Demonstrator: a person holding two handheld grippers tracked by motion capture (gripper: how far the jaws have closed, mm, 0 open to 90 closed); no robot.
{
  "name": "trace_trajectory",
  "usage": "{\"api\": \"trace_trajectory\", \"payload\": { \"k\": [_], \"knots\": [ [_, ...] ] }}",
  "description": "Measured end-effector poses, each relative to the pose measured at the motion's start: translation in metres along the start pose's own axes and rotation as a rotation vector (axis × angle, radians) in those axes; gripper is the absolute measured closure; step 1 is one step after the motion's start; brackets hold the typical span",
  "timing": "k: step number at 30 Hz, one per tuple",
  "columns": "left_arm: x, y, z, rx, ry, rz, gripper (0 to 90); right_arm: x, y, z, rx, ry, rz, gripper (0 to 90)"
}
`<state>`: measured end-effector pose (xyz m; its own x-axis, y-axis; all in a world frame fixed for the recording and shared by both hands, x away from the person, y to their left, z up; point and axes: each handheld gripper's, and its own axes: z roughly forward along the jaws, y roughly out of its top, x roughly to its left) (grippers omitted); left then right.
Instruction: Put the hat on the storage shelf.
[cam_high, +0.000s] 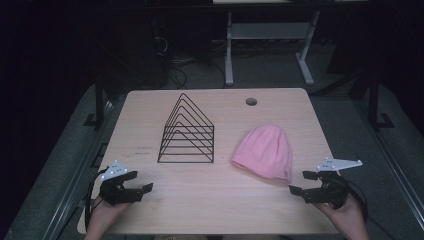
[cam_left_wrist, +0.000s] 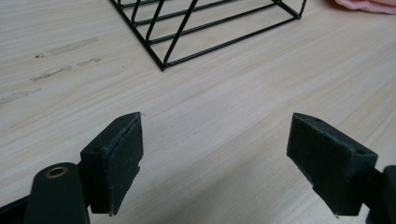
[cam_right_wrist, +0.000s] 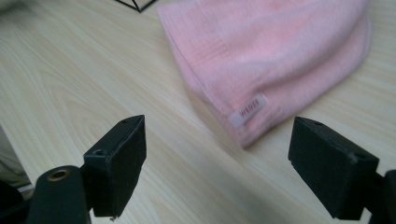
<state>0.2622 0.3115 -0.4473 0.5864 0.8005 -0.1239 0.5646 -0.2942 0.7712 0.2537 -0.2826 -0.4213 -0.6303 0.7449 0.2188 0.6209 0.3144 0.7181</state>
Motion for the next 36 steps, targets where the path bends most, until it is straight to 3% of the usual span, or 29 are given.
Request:
{"api": "trace_trajectory", "payload": {
  "k": [6,11,19,26,36],
  "knots": [
    [0.001,-0.001,0.001,0.013,0.006,0.002,18.2,0.000,0.025,-0.006,-0.024,-0.013,-0.041,18.7],
    [0.000,0.000,0.001,0.010,0.004,0.015,18.2,-0.004,0.044,-0.001,-0.011,0.004,-0.050,18.5],
    [0.000,0.001,0.004,0.012,0.002,-0.007,18.3,-0.019,0.061,0.012,0.032,0.023,-0.023,18.5],
    [0.000,0.002,0.003,0.016,-0.001,-0.001,18.3,-0.027,0.069,0.018,0.022,0.047,0.014,18.5],
    [0.000,0.002,0.003,0.014,-0.002,0.003,18.2,-0.038,0.087,0.026,0.034,0.043,0.023,18.5]
  ]
}}
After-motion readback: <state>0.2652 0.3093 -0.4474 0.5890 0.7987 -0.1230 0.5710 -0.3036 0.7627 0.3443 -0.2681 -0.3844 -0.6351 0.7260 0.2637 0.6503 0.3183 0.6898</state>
